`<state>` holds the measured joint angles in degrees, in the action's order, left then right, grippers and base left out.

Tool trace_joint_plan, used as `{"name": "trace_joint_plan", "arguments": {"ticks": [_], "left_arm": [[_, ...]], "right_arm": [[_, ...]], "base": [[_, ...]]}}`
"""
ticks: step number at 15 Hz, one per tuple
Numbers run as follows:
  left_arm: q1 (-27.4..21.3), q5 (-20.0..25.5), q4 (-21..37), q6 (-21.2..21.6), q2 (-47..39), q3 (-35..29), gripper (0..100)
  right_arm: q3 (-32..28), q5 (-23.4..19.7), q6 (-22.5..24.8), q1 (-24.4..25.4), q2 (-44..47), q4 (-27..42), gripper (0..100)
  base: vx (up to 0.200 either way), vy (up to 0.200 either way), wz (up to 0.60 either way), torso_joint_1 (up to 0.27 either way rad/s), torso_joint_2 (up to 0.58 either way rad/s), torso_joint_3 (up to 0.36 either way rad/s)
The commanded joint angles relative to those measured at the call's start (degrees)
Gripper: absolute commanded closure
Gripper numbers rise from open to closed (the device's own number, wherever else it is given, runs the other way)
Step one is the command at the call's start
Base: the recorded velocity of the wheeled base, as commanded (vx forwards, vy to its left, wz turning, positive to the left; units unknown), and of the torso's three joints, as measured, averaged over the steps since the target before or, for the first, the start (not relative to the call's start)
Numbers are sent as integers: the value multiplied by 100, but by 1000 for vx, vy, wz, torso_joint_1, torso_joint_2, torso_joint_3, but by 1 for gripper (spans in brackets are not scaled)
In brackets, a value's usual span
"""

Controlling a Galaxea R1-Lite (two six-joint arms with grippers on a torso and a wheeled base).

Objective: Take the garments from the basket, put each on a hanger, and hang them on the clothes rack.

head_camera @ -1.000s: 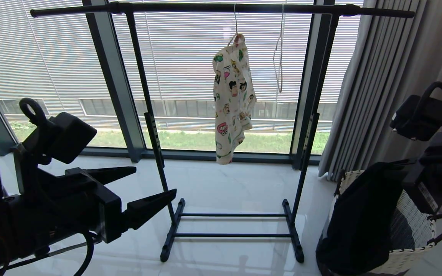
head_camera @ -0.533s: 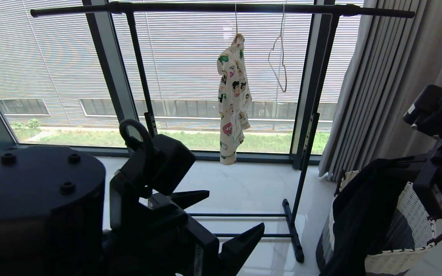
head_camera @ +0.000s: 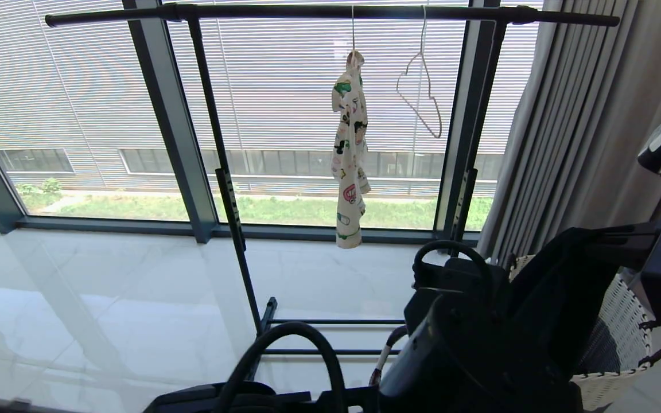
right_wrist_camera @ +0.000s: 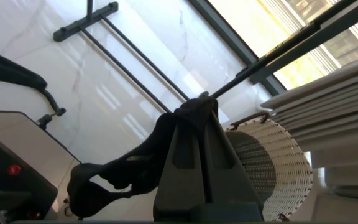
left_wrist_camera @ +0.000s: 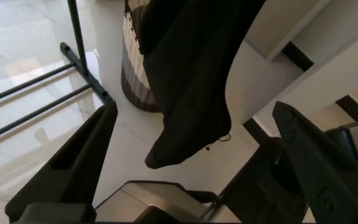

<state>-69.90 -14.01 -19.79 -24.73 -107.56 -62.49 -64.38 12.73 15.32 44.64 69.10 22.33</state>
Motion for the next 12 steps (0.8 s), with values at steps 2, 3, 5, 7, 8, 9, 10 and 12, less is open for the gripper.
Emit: {"name": "trace_joint_plan", "arguments": {"ticks": [2,3,5,7,8,9,10,12], "left_arm": [[135,-155,-8,-40,-960,-659,0],[249,-164,-8,-40,-1101,-756,0],[469,-173,-8,-31,-1312,-791,0],[618,-173,-8,-23,-1426,-756,0],[644,-173,-8,-5,-1470,-756,0],[671,-173,1,13,-1584,-738,0],[697,-173,1,21,-1681,-703,0],[732,-173,1,21,-1769,-686,100]], "right_arm": [[4,2,-65,36,-1,-10,100],[13,2,-73,36,-10,-18,100],[57,2,-109,36,-37,-54,100],[75,2,-109,36,-63,-62,100],[83,2,-109,36,-63,-62,100],[83,2,-109,36,-72,-62,100],[83,2,-109,36,-89,-62,100],[83,2,-117,36,-107,-62,100]], "base": [[0,0,0,0,0,0],[0,0,0,0,0,0],[0,0,0,0,0,0],[0,0,0,0,0,0],[0,0,0,0,0,0],[0,0,0,0,0,0],[0,0,0,0,0,0],[0,0,0,0,0,0]]}}
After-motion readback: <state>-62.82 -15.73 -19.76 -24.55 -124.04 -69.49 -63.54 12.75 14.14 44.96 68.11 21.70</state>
